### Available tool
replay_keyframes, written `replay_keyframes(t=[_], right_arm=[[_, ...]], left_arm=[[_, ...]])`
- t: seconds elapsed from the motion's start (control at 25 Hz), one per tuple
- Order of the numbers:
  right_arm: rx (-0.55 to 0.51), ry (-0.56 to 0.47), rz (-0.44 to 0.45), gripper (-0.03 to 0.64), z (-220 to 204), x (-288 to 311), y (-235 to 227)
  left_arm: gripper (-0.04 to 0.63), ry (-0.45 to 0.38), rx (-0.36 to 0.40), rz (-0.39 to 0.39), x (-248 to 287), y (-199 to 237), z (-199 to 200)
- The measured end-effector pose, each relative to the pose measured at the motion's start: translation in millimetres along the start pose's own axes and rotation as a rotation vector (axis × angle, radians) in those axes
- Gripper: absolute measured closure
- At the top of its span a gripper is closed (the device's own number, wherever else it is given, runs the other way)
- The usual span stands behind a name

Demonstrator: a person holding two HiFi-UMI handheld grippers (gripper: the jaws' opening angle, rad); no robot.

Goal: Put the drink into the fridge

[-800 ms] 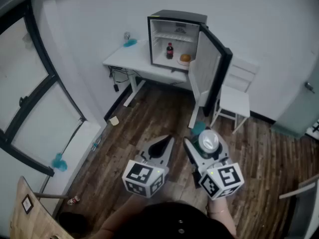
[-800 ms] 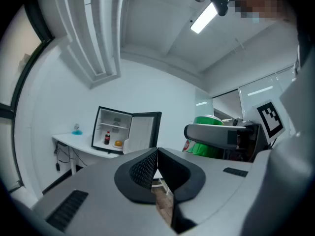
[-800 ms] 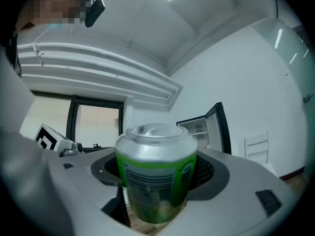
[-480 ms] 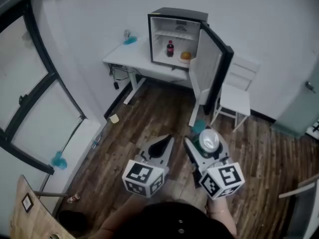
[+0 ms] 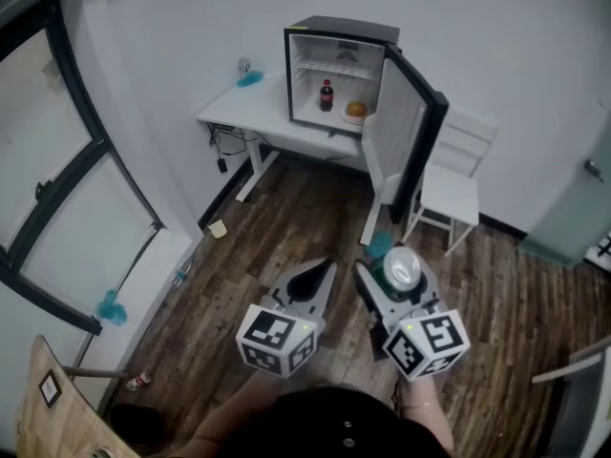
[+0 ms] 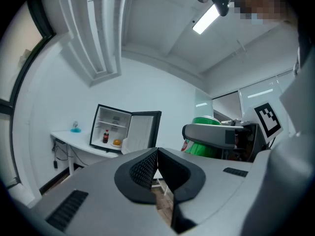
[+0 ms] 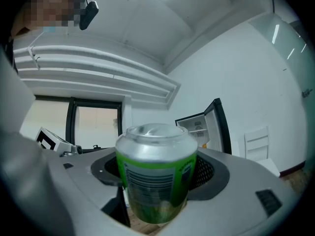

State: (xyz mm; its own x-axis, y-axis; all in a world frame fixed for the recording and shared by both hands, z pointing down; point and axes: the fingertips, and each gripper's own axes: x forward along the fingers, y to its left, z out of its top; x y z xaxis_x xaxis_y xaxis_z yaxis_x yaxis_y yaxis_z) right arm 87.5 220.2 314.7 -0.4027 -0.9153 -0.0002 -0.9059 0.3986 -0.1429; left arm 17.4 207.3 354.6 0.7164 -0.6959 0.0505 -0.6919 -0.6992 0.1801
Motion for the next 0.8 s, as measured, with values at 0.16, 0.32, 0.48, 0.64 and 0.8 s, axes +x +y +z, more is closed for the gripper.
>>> replay_keyframes(t=[0.16,0.32,0.48,0.64,0.8], right_arm=[[-0.008,0.002,0.009,0.273,0,3,-7],[-0.021,0.004,0.016,0.273,-1,5,-19],[-0.044,0.014,0.025,0.273,0,11,-31],[-0.037,0.000,0.014,0.273,5,23,-47],[-0.025,0.006,0.003,0.273,-4,43,-59]], left_arm=[[0.589,-0.009,0.004,0.006,10,1,2],[0.589,-0.006,-0.002,0.019,22,0,-4],[0.589,-0.005,-0.010,0.031,38,3,-7],[0.589,-0.008,-0.001,0.024,54,9,-2],[0.589,0.003,-0.017,0.012,73,25,-7]])
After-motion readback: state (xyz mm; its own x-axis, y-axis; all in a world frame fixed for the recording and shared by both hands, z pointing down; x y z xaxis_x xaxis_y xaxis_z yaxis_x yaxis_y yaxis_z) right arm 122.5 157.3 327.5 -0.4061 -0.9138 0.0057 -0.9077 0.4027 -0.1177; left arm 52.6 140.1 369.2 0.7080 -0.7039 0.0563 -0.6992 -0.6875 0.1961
